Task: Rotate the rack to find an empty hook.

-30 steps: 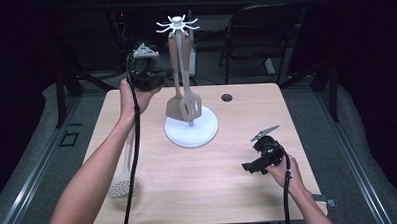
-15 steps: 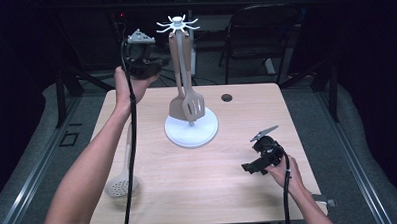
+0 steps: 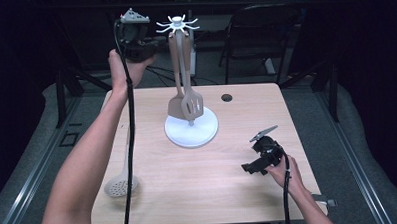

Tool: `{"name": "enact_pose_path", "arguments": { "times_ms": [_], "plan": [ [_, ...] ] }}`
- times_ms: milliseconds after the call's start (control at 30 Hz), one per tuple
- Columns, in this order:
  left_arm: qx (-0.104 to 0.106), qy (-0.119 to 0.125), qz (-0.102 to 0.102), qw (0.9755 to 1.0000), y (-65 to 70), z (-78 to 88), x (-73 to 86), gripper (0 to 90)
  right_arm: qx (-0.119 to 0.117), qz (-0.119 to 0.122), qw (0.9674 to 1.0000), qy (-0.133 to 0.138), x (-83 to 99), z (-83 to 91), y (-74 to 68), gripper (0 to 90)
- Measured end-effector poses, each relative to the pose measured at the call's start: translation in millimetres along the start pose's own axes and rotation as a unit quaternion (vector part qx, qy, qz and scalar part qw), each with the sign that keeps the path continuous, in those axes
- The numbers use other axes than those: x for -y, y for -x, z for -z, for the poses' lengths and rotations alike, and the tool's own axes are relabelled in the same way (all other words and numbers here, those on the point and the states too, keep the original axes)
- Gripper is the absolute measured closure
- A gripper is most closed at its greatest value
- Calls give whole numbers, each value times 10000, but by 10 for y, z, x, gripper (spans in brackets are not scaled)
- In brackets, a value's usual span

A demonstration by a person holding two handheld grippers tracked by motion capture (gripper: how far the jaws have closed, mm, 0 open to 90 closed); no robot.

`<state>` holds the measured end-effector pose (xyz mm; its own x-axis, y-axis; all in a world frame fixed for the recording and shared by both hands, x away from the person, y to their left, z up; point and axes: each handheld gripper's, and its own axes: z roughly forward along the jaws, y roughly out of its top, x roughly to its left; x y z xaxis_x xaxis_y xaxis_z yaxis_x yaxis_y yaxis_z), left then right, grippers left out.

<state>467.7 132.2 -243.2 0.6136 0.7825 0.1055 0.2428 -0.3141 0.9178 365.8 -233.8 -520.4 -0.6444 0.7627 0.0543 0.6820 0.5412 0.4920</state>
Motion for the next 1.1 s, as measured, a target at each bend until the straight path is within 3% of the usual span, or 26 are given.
{"name": "enact_pose_path", "arguments": {
  "times_ms": [300,600,667,900,1100],
  "plan": [
    [-125,-28,7,9999,-56,-28,-89,900,-43,-3,10000,-9,3,-16,-3,31],
    [-264,-109,30,9996,-115,-93,-136,900,57,66,9999,-112,-2,-5,6,32],
    [-275,-125,33,9995,-126,-99,-136,900,-48,-8,10000,-23,5,-20,-3,33],
    [-272,-183,20,9995,-113,-61,-76,900,-43,1,10000,-30,5,-17,1,33],
    [-205,-88,26,9997,-90,66,28,900,-19,20,10000,-6,4,-16,0,34]
  ]
}}
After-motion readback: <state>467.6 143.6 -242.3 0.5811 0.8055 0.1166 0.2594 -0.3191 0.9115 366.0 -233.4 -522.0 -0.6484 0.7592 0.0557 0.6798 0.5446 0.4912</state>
